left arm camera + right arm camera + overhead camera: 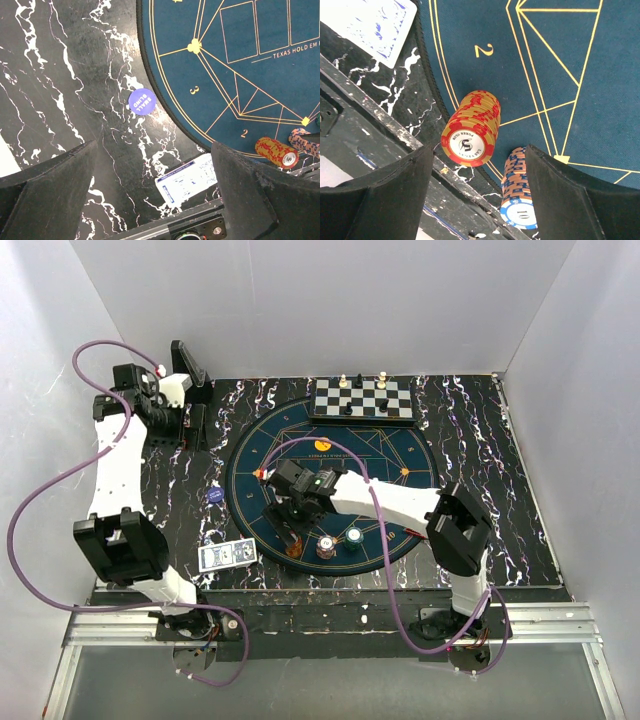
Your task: Distribute texas hold em gaming equipment
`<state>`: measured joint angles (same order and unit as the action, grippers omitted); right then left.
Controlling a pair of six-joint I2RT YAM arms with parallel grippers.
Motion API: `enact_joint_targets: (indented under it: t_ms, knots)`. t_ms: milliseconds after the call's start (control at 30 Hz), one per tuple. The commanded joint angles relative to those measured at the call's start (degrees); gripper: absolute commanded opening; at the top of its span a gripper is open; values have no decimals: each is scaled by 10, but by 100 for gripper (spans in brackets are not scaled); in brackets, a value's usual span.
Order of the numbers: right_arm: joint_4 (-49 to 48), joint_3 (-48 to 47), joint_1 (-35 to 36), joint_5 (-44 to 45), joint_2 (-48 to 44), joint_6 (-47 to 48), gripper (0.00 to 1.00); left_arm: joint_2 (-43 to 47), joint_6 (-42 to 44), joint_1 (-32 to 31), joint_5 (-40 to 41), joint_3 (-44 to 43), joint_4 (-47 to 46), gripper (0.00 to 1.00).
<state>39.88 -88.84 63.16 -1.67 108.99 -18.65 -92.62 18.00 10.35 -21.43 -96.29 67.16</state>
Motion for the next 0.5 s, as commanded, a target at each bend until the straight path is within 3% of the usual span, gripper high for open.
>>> enact_joint_targets:
  t_ms: [0, 467]
  knots:
    - [13, -17, 12, 10, 11, 7, 79, 60, 5, 7, 7, 17, -2, 98]
    - [-15, -7, 16, 11, 41, -10, 57, 76, 2, 19, 10, 53, -28, 98]
